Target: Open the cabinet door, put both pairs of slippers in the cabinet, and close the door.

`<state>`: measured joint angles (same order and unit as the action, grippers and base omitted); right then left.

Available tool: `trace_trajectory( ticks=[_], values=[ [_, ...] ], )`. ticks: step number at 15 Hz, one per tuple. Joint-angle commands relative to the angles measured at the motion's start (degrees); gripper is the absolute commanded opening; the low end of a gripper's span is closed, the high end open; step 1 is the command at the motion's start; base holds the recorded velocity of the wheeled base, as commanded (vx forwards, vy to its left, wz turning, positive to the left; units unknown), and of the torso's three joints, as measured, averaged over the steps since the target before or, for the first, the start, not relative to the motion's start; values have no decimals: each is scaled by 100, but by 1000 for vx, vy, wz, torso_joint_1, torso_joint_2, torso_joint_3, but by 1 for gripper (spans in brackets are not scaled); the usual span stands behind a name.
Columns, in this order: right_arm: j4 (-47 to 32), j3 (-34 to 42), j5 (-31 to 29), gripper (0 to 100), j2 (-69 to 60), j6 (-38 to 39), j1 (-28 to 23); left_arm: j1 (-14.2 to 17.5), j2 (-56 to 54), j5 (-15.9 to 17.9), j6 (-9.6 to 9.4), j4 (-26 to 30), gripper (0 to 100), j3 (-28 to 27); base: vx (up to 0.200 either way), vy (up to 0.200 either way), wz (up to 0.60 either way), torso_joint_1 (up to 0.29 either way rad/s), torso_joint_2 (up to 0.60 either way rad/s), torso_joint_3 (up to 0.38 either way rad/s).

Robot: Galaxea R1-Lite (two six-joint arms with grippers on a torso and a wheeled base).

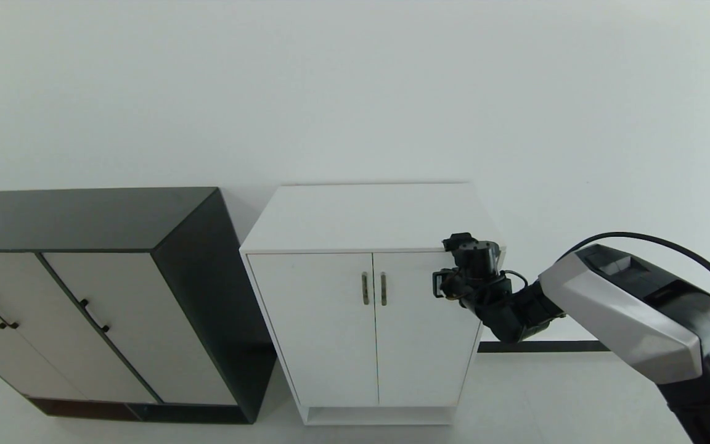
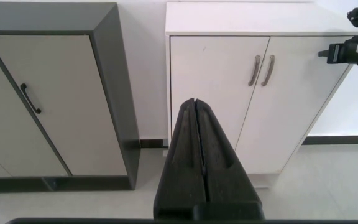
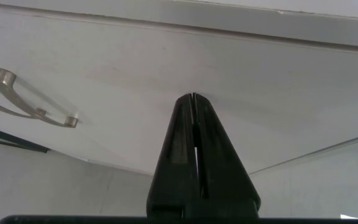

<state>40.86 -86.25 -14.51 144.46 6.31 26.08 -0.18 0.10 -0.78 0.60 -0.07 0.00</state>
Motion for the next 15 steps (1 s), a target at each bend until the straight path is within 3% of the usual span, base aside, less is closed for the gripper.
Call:
trace_trajectory(
  ticks=[1, 15],
  values=[
    [-26, -85, 0, 0, 56, 1, -24, 1, 8, -1, 2, -1, 0, 0, 0, 0, 0, 0, 0, 0],
    [-70, -182, -52, 0, 100, -7, 3, 1, 8, -1, 2, -1, 0, 0, 0, 0, 0, 0, 0, 0]
  ],
)
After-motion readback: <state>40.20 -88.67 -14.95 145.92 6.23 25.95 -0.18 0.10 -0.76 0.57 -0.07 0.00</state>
